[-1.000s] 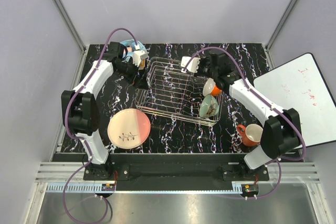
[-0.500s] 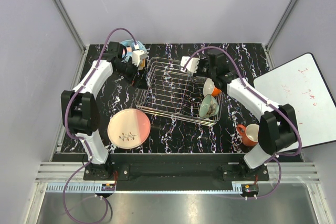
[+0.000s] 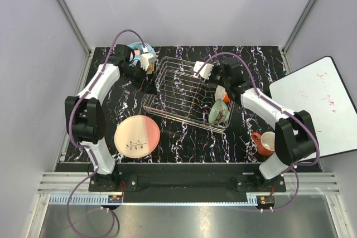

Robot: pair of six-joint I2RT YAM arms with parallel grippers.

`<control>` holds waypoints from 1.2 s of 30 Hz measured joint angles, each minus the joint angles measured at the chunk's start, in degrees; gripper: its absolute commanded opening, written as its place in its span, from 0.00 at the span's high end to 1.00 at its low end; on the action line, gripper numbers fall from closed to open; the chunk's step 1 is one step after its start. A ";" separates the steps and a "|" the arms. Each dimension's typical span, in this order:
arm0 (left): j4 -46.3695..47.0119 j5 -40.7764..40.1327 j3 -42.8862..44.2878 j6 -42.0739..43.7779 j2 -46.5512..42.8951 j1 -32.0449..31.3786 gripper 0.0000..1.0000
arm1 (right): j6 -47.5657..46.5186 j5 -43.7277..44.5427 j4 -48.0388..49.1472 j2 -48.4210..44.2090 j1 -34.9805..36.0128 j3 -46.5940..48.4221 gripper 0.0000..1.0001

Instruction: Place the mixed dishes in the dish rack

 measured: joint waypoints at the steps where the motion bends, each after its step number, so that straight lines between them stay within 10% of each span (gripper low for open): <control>1: -0.02 0.00 0.00 0.00 0.00 0.00 0.01 | 0.42 0.02 0.72 -0.22 -0.02 -0.55 0.56; 5: 0.00 0.00 0.00 0.00 0.00 0.00 0.01 | 2.38 0.63 1.68 -1.31 -0.15 -1.92 0.01; 19: 2.97 -1.40 -4.26 0.66 0.31 0.00 0.01 | 8.11 6.47 2.43 -15.02 -0.28 -6.45 0.00; 29: 5.09 -2.27 -7.63 1.14 0.48 0.00 0.01 | 40.85 34.47 -4.98 -16.46 -6.38 -1.44 0.01; 36: 5.38 -2.51 -9.79 1.57 0.48 0.04 0.01 | 63.52 35.50 -22.29 -2.56 -16.13 10.27 0.00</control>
